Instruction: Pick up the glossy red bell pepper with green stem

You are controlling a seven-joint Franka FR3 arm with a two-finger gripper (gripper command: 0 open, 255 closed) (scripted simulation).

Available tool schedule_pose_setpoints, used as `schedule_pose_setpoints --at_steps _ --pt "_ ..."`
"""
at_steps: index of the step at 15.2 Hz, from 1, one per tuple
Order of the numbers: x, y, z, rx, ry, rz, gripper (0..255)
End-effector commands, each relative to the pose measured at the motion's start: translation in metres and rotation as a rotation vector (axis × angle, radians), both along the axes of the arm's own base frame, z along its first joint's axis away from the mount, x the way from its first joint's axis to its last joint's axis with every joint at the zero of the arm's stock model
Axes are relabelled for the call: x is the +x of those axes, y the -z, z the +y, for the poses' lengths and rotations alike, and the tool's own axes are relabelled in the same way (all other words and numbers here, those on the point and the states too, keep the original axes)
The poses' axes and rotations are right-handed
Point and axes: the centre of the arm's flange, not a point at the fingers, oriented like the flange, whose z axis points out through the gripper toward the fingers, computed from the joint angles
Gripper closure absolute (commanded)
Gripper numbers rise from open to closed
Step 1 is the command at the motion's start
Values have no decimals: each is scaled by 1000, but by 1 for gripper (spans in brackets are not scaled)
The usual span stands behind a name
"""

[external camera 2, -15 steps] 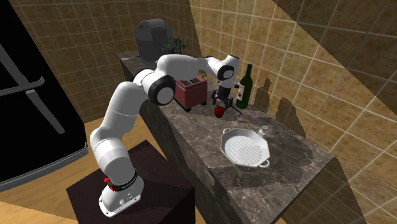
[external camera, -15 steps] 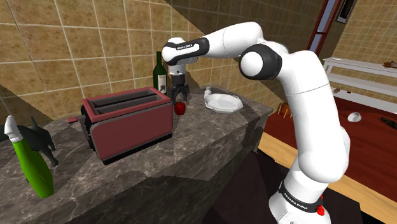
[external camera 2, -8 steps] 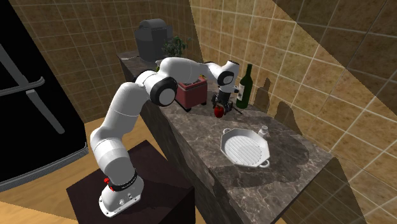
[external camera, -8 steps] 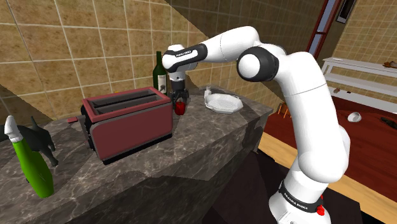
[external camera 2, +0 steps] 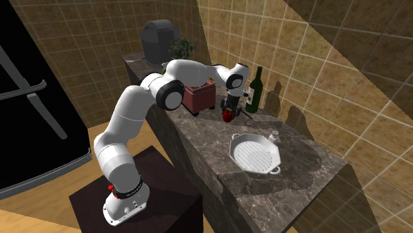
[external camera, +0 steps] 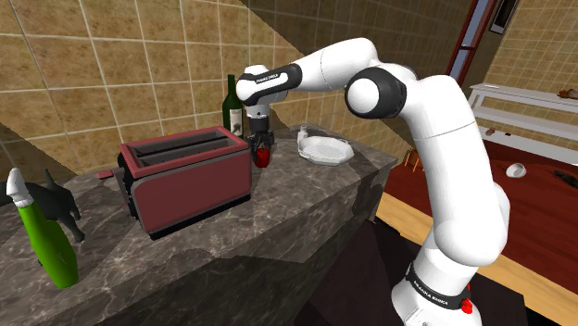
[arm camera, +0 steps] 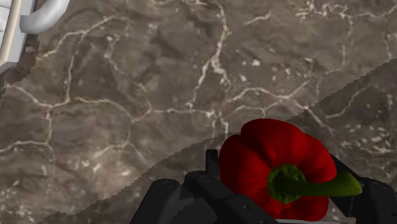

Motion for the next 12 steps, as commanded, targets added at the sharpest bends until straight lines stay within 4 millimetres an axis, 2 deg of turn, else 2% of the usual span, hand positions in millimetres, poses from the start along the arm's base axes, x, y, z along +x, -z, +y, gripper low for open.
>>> schedule_pose_setpoints --at_steps 1,2,12 --pt "0 1 0 0 0 1 255" --pt "0 1 0 0 0 1 255" --pt "0 -52 0 0 0 1 255"
